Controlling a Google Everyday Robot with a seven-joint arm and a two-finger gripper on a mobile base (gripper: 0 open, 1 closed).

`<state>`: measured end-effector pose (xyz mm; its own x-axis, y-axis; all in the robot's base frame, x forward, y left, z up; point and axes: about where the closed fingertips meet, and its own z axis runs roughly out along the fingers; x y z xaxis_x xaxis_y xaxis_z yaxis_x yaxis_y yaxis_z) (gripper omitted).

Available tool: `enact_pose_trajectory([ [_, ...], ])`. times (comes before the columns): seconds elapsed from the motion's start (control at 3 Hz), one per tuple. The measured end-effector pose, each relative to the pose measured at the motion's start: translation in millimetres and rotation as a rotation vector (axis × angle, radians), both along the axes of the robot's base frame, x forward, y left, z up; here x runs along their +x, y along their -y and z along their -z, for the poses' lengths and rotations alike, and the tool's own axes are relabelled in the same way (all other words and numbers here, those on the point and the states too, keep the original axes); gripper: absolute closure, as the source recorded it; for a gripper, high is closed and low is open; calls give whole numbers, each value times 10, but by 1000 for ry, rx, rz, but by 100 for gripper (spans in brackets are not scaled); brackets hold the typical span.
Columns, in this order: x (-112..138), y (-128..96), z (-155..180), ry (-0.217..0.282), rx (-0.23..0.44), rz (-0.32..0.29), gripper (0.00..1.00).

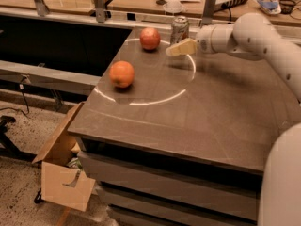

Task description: Move 7up can near apple

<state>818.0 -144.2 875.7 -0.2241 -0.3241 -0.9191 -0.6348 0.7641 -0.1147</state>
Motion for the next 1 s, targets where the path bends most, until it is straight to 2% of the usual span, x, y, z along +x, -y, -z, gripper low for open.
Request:
enact_pose_trajectory([
  [0.33, -160, 356, -113, 13, -36, 25, 0],
  [0.67, -502, 1172, -494, 80, -92, 121, 0],
  [1.0, -503, 1177, -489, 79, -92, 122, 0],
])
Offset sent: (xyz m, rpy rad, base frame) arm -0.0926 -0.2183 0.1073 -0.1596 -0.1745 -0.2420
